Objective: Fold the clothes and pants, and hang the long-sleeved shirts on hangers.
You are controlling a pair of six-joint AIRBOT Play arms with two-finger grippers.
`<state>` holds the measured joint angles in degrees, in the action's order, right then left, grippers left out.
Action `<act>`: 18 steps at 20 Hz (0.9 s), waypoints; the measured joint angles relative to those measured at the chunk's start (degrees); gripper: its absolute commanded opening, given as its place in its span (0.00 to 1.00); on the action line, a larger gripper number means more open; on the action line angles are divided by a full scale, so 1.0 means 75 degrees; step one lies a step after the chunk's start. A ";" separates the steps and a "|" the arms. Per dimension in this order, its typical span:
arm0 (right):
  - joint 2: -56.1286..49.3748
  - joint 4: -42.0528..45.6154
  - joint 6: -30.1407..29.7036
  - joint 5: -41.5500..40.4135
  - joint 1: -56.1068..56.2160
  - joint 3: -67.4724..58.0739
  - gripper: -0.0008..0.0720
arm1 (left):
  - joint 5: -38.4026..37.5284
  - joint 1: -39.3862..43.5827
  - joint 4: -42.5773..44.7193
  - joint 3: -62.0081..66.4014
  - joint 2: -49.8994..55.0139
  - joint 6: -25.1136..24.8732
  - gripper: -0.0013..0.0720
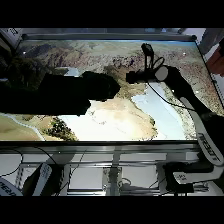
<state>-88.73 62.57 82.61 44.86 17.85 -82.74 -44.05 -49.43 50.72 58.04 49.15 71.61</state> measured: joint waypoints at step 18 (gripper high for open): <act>-0.4919 -0.3456 -0.0551 0.1221 -0.0481 -0.4403 0.63 | -0.0650 -0.0152 0.0262 0.0000 0.0090 0.0017 0.05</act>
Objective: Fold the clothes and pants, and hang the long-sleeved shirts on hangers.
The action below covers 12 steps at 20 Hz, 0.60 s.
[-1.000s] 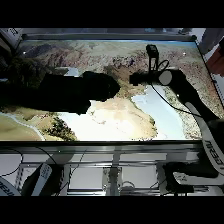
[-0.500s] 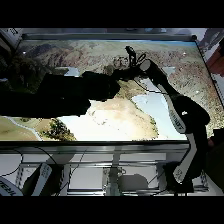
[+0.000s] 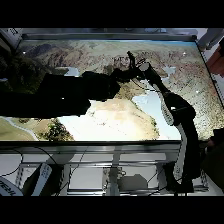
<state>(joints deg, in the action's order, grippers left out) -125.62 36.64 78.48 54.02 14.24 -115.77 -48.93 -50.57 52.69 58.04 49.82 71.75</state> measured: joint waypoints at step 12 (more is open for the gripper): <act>-0.0230 -0.1271 -0.0184 -0.0050 0.0382 -0.0055 0.29 | -0.0035 0.0000 0.0000 0.0000 0.0000 0.0000 0.05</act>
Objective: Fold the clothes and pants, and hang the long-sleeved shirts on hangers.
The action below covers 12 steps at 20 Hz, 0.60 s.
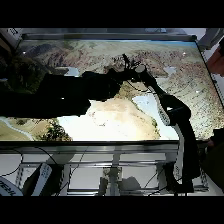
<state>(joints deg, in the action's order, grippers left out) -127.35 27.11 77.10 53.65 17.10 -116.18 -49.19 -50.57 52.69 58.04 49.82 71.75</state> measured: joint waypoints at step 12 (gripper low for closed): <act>0.1186 -0.0801 -0.0289 0.0985 -0.1352 -0.0338 0.05 | 0.0326 -0.0909 -0.1139 0.0000 -0.0006 0.0525 0.05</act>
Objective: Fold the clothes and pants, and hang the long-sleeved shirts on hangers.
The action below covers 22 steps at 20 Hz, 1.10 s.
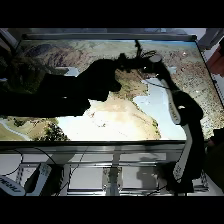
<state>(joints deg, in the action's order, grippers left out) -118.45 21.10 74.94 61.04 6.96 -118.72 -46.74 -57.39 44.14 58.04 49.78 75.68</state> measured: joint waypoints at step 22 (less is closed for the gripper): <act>0.3730 0.4479 0.0283 0.3856 -0.6356 0.0516 0.05 | -0.1323 -0.0437 -0.2626 0.0000 0.0347 0.0119 0.05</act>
<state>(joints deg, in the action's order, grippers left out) -90.48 54.70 77.06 89.95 -40.71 -114.85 -56.66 -60.66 24.45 58.04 52.38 76.58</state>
